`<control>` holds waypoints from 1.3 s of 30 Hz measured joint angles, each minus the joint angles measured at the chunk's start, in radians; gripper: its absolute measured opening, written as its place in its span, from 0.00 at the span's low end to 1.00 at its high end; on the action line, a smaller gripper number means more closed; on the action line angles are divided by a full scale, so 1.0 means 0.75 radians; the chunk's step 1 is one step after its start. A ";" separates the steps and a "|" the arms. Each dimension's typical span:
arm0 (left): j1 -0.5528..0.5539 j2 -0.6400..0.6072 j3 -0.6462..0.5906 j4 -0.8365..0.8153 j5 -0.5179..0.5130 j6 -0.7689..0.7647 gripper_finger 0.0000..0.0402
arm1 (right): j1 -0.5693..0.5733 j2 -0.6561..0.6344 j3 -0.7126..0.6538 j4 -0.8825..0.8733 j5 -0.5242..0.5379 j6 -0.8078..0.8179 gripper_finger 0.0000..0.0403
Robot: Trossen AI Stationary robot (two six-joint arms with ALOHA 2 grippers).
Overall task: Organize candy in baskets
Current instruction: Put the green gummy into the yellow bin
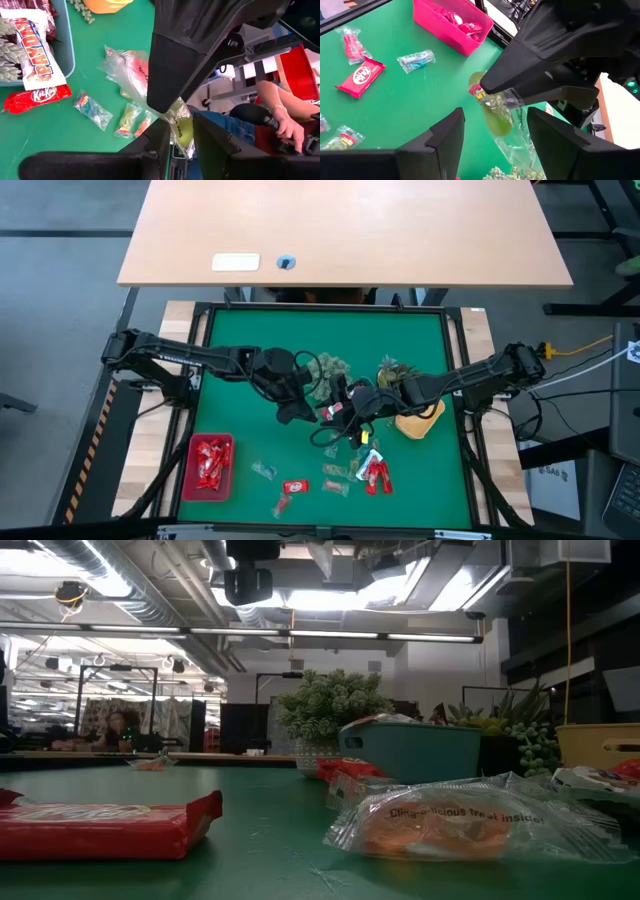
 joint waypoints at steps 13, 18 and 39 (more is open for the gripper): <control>0.001 0.000 0.000 0.003 -0.010 0.001 0.19 | -0.001 0.001 0.000 0.055 -0.001 -0.004 0.31; 0.001 0.000 0.000 0.003 -0.010 0.001 0.19 | -0.001 0.001 0.000 0.053 -0.001 -0.004 0.19; 0.000 0.000 0.000 -0.005 -0.076 0.011 0.24 | -0.001 0.001 0.000 0.045 0.001 -0.005 0.08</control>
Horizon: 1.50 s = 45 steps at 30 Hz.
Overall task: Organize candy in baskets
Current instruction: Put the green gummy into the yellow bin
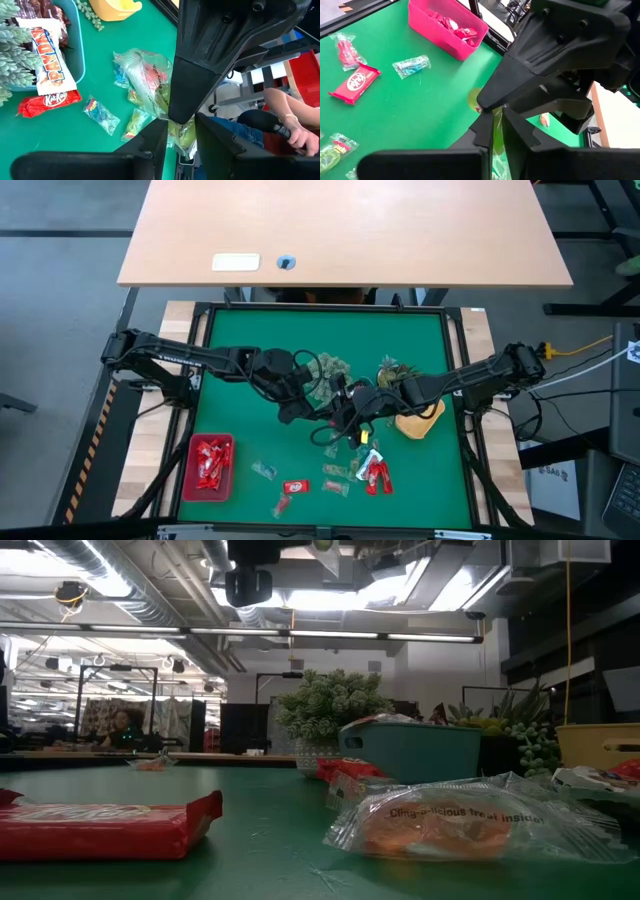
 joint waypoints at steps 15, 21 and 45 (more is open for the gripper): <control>0.002 0.000 0.000 -0.046 -0.012 0.010 0.36 | 0.002 -0.010 0.000 -0.255 0.012 0.039 0.08; 0.002 0.000 0.001 -0.050 -0.008 0.071 0.36 | 0.001 -0.086 0.000 -0.612 0.020 0.205 0.08; 0.010 0.000 0.001 -0.056 -0.180 0.134 0.36 | 0.000 -0.115 -0.004 -1.710 -0.257 0.845 0.08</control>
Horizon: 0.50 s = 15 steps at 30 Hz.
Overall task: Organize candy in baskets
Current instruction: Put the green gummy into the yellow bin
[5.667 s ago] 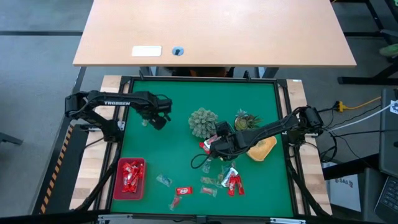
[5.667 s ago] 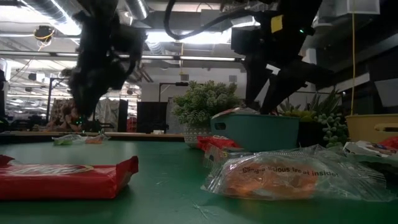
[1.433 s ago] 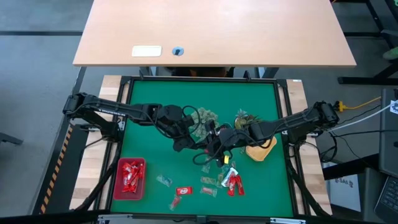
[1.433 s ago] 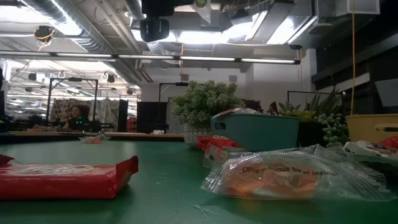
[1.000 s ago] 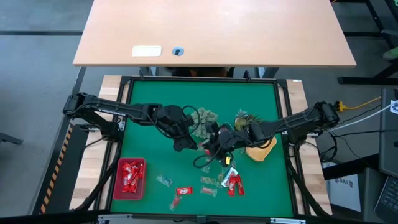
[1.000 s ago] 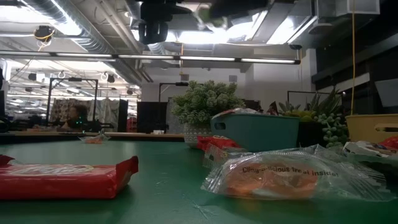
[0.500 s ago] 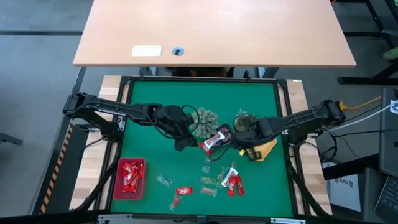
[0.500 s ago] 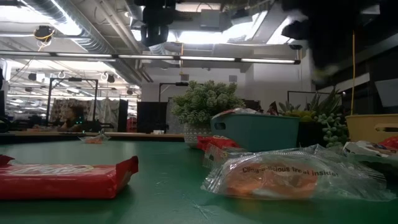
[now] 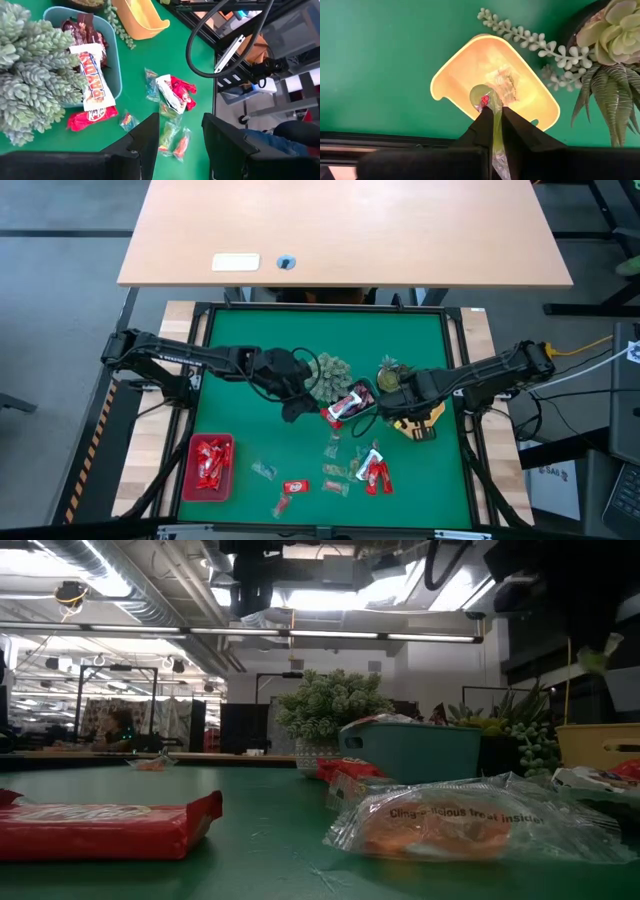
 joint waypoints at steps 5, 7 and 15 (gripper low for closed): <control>0.028 0.000 0.000 -0.043 -0.061 0.009 0.36 | 0.000 0.000 0.000 -0.001 0.000 0.000 0.11; 0.046 0.000 0.000 -0.104 -0.086 0.011 0.36 | 0.000 0.000 0.000 -0.002 0.000 0.004 0.15; 0.150 0.000 0.000 -0.395 -0.153 0.149 0.36 | 0.000 0.000 0.000 -0.004 0.000 0.007 0.34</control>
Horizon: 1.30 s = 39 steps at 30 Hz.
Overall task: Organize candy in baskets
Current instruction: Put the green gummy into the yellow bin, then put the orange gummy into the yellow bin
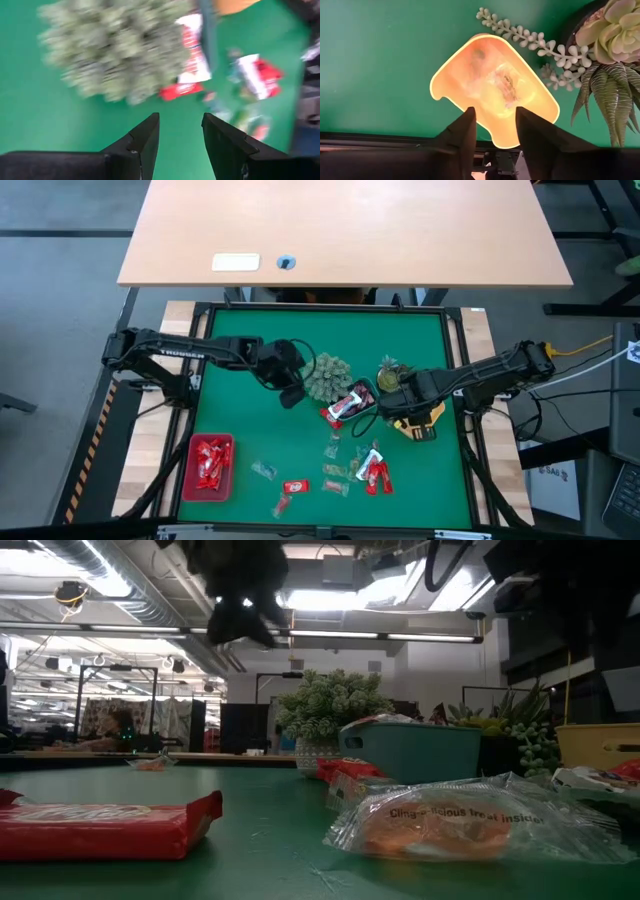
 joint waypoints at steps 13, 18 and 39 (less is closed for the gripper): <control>0.205 0.000 0.000 -0.561 -0.356 0.222 0.36 | 0.000 0.000 0.000 0.042 0.001 0.002 0.40; 0.317 0.000 0.000 -0.617 -0.449 0.364 0.36 | 0.000 0.000 0.001 0.100 0.001 0.002 0.40; 0.654 0.000 -0.079 -0.587 -0.388 0.617 0.36 | 0.000 0.000 0.001 0.168 0.001 0.002 0.41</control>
